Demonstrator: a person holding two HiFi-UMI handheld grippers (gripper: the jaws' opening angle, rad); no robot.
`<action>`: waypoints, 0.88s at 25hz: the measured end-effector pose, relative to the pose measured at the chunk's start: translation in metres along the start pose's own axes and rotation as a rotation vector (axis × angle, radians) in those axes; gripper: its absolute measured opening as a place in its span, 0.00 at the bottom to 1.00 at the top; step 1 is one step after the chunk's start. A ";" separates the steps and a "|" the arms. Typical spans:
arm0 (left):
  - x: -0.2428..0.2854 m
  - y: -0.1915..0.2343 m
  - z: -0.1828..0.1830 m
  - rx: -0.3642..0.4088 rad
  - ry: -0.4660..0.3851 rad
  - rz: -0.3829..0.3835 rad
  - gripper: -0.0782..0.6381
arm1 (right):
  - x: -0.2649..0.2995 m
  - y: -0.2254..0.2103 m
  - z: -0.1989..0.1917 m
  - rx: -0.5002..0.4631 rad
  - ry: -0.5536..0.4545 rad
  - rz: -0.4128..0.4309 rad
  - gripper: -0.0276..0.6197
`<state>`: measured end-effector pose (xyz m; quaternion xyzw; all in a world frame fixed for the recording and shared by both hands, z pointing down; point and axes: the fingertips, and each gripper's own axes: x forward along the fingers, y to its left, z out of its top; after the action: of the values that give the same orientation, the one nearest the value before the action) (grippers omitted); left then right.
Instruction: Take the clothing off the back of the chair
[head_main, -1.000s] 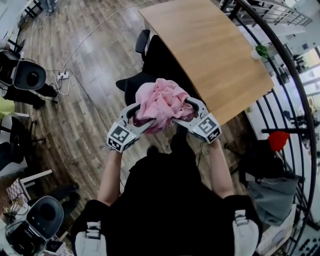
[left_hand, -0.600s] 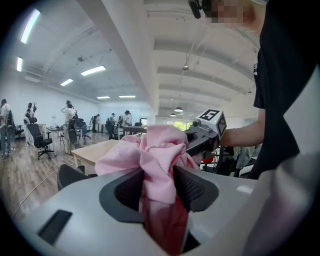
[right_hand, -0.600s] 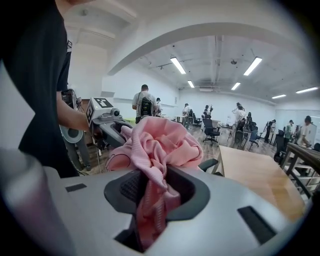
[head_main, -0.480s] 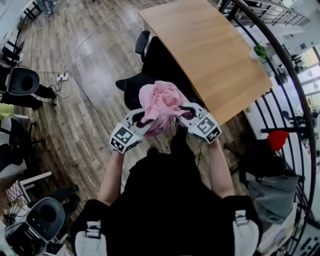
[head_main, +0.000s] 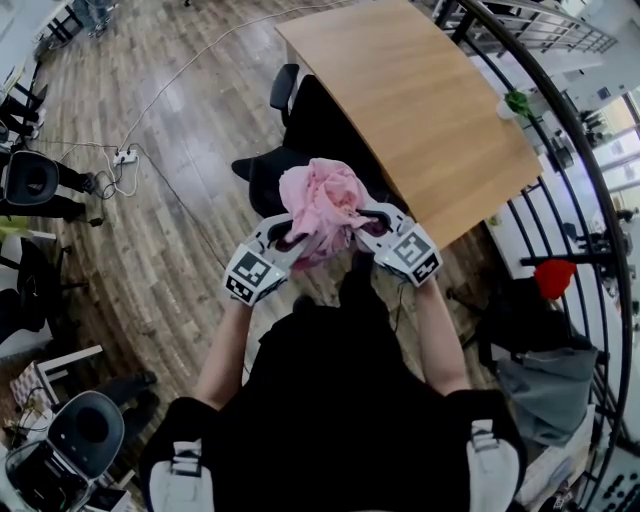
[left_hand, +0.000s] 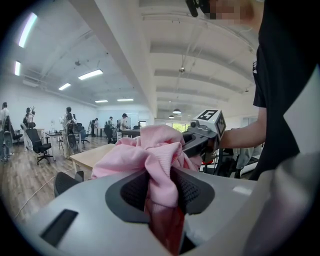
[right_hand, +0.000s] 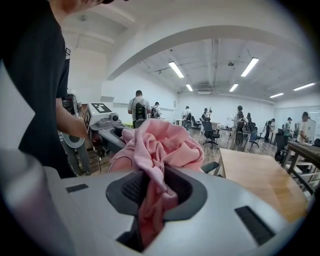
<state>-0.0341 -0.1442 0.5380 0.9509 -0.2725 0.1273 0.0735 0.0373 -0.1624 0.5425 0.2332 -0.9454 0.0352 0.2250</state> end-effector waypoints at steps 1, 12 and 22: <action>0.000 -0.001 0.002 0.000 -0.008 0.000 0.27 | -0.001 0.001 0.003 0.001 -0.018 -0.007 0.14; 0.001 -0.008 0.033 0.032 -0.093 0.006 0.26 | -0.015 0.006 0.030 0.041 -0.135 -0.054 0.14; -0.002 -0.027 0.050 0.080 -0.124 -0.020 0.26 | -0.036 0.014 0.041 0.018 -0.167 -0.086 0.14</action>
<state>-0.0110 -0.1317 0.4875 0.9618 -0.2615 0.0784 0.0195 0.0427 -0.1417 0.4907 0.2775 -0.9497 0.0145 0.1445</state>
